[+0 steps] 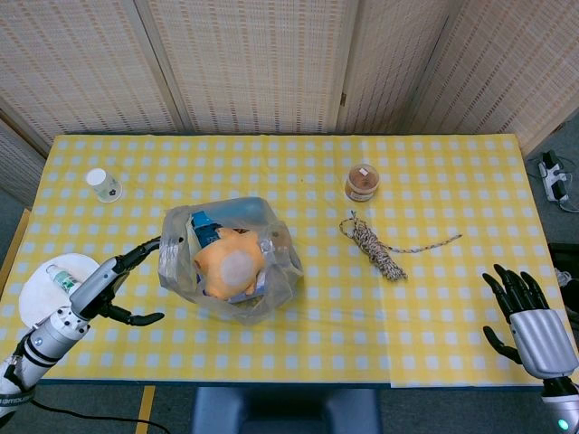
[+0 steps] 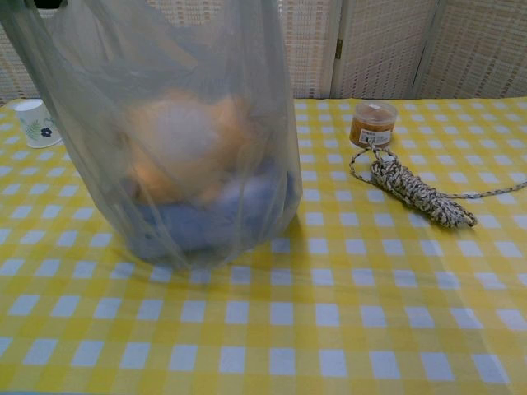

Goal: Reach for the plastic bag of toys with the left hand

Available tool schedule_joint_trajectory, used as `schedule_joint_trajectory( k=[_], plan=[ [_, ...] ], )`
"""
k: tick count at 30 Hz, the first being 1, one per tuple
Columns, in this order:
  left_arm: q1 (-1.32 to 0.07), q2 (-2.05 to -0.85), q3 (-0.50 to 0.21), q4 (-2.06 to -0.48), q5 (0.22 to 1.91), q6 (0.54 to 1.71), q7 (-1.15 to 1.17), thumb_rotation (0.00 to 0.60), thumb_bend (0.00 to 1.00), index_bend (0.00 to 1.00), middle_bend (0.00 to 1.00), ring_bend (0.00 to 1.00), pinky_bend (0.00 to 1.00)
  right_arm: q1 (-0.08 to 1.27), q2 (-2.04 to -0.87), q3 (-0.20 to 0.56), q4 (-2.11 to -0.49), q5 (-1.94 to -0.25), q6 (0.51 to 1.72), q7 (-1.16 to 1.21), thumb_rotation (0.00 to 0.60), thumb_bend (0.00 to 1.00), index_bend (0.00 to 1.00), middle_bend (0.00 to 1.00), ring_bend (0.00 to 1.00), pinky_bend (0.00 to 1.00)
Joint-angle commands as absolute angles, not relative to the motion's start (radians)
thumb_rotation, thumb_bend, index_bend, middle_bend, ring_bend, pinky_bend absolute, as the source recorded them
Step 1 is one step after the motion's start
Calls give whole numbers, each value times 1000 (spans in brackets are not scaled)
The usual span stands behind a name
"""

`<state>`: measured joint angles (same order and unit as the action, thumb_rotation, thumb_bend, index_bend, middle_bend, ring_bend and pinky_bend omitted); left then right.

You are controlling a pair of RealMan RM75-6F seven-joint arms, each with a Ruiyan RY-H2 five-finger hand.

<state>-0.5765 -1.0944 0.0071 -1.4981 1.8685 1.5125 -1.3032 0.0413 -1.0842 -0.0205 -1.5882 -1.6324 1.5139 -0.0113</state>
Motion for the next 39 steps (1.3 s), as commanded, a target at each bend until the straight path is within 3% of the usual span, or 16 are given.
schedule_joint_trajectory(
  k=[1,25,30,39],
  plan=[
    [-578,-1117,2,-1478,1862,1529,-1285,600,234,196,164,129,113,42,-1082,-20,-1590,-1628,1509,-11,600,364,0,0,0,0],
    [-621,-1219,12,-1373,1843,1546,-1297,600,233,228,224,182,167,39,-1074,-14,-1590,-1606,1503,-4,600,364,0,0,0,0],
    [-638,-1231,15,-1366,1840,1532,-1307,600,233,264,293,199,187,39,-1075,-13,-1590,-1605,1502,-5,600,364,0,0,0,0],
    [-699,-1228,18,-1401,1846,1476,-1345,600,232,267,295,200,195,40,-1073,-12,-1590,-1603,1498,-2,600,363,0,0,0,0]
  ],
)
